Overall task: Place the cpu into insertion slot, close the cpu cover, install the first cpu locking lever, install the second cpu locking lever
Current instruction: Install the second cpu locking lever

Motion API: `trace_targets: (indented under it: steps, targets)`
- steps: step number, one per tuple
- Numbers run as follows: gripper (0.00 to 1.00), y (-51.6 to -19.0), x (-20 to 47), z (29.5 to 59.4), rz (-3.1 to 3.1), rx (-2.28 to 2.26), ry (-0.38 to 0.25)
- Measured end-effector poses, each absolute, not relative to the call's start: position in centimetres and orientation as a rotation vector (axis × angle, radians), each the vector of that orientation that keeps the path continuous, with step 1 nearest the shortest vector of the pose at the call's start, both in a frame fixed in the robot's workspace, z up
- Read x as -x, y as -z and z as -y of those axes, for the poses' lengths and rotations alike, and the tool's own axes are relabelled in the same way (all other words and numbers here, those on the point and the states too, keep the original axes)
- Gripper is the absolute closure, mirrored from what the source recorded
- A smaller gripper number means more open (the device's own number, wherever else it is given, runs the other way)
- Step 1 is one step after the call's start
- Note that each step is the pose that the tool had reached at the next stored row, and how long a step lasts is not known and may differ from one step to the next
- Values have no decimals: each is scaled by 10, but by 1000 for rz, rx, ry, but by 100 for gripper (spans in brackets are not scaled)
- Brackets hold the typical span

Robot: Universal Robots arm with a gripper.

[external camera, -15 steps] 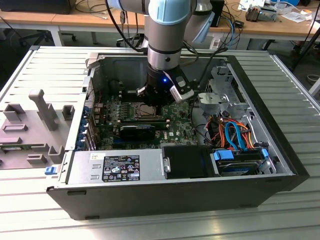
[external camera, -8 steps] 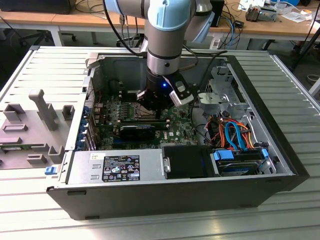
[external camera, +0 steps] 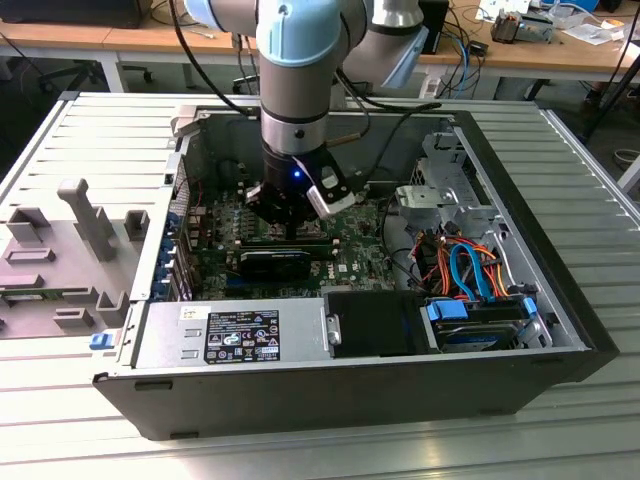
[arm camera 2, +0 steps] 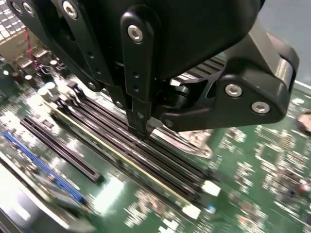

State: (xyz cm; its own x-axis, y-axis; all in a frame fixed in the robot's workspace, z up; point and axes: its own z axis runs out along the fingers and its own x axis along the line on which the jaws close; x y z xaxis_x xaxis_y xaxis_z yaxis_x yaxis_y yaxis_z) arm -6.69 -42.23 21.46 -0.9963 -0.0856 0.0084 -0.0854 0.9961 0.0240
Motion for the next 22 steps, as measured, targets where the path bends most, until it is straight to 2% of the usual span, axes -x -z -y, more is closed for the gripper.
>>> trace_targets:
  steps: [22]
  targets:
    - [89, -212, 103, 423, 3125, -218, 56]
